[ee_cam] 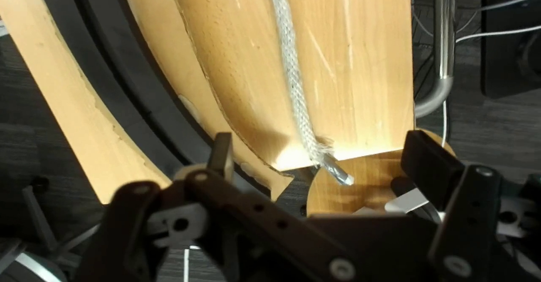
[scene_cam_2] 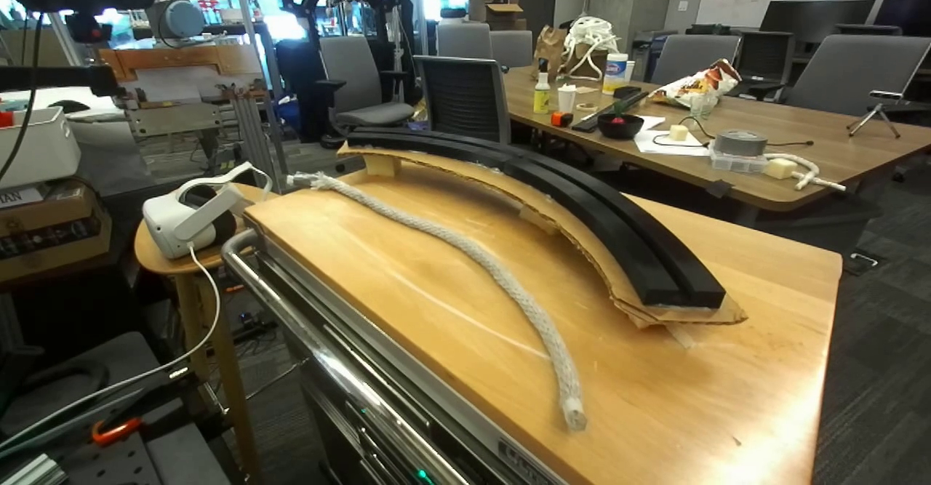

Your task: Lay the rope on the black board

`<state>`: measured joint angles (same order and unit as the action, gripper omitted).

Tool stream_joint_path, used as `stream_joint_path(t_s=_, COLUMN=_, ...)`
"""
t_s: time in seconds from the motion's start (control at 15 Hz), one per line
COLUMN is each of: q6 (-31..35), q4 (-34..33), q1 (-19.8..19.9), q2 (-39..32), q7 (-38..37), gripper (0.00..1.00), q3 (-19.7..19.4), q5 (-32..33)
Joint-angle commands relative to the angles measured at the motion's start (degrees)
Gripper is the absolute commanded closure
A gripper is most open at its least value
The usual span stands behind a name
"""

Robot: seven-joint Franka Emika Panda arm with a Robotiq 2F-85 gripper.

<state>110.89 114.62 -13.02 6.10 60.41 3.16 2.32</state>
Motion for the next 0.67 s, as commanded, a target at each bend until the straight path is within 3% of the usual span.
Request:
stream_joint_path(t_s=0.0, q6=1.7, q4=-1.9, q1=0.5, q2=-4.8, q7=8.9, gripper=0.0, q3=2.5, q5=1.0)
stream_joint_path(t_s=0.27, q6=8.3, q4=-3.4, q1=1.5, q2=-11.8, q7=21.1, gripper=0.0, q3=3.9, q5=-1.9)
stream_joint_path(t_s=0.47, q6=10.1, q4=-6.3, q1=3.0, q2=-17.7, q7=30.9, gripper=0.0, q3=5.3, q5=-8.7)
stream_joint_path(t_s=0.53, q6=9.8, q4=-2.1, q1=2.5, q2=-13.7, q7=24.7, gripper=0.0, q3=5.1, q5=-4.4)
stream_joint_path(t_s=0.6, q6=9.9, q4=-2.5, q1=2.9, q2=-15.1, q7=25.6, gripper=0.0, q3=5.3, q5=-4.9)
